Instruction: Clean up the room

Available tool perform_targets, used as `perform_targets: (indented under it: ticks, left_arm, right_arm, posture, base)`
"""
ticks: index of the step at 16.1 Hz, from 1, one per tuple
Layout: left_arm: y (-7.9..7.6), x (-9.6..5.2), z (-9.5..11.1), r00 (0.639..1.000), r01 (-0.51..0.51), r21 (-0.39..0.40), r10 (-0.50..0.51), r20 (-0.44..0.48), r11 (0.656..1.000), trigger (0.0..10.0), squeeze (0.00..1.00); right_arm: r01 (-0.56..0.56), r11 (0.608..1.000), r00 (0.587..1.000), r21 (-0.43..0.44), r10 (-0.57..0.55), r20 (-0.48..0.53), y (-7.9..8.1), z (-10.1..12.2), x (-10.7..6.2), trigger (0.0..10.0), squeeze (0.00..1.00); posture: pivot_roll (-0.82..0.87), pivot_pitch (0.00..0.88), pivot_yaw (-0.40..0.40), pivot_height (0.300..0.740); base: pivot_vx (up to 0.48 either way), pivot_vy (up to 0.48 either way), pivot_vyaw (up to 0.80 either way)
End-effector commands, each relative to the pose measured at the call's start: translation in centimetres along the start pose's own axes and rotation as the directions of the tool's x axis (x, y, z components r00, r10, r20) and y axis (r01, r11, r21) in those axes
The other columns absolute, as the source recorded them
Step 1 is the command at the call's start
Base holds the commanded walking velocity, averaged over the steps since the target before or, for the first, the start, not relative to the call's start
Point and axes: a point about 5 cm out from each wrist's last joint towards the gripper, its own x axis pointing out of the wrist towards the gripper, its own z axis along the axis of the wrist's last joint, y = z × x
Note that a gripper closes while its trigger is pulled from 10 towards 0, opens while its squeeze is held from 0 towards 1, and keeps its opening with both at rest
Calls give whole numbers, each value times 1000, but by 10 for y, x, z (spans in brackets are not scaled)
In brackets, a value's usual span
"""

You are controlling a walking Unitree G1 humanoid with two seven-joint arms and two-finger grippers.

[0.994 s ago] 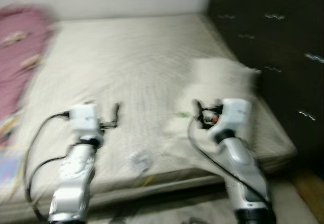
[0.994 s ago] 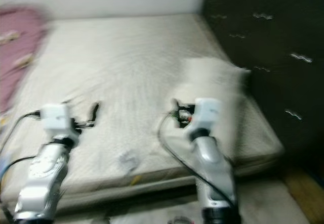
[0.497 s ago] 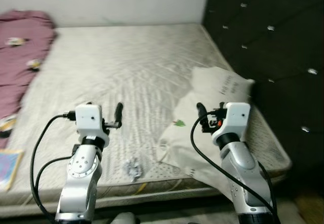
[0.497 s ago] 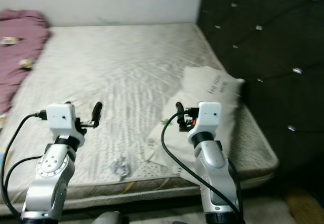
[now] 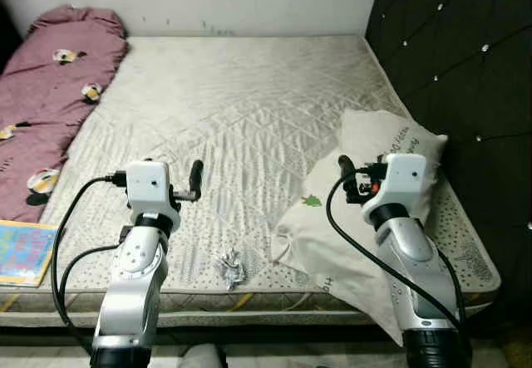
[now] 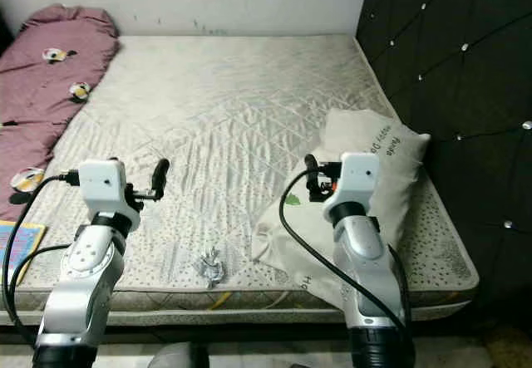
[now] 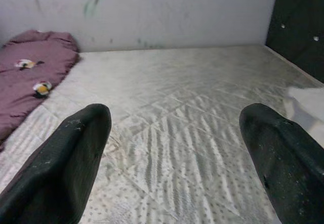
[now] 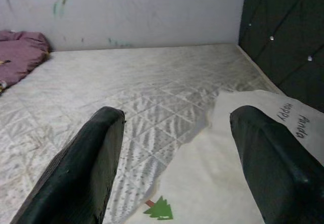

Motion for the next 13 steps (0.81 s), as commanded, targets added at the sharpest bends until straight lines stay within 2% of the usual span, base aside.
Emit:
perform_targets:
  ticks: [1, 3, 5, 7, 10, 13]
  left_arm:
    - [8, -4, -3, 1000, -12, 12, 12, -16, 1000, 10000, 0]
    - [9, -9, -8, 999, 2, -7, -2, -45, 1000, 10000, 0]
    - [6, -12, -11, 999, 8, -8, -8, -51, 1000, 10000, 0]
    - [4, -12, -9, 999, 2, -17, -3, -37, 1000, 10000, 0]
    - [7, -12, -6, 1000, -21, -38, 21, -15, 999, 10000, 0]
    - [9, -13, -4, 1000, -25, -20, 25, -11, 999, 10000, 0]
  right_arm:
    - [7, 1000, 1000, 21, -7, -11, 5, -4, 0, 10000, 0]
    - [1, 1000, 1000, 17, -1, -23, 11, -8, -8, 10000, 0]
    - [20, 999, 999, 25, -19, -48, 8, -15, -12, 10000, 0]
    - [60, 997, 997, 41, -59, -43, 3, -14, -9, 10000, 0]
    - [65, 997, 998, 41, -64, -30, 3, -10, -7, 10000, 0]
    - [71, 996, 997, 48, -70, -20, 2, -7, -5, 10000, 0]
  posture:
    - [27, 0, -29, 740]
    - [25, 0, -20, 740]
    - [31, 0, -17, 740]
    - [38, 0, -15, 740]
    - [45, 0, -11, 740]
    - [38, 0, -18, 740]
  base:
    - [0, 480, 0]
    - [0, 480, 0]
    - [0, 480, 0]
    - [0, 480, 0]
    - [0, 480, 0]
    - [0, 0, 0]
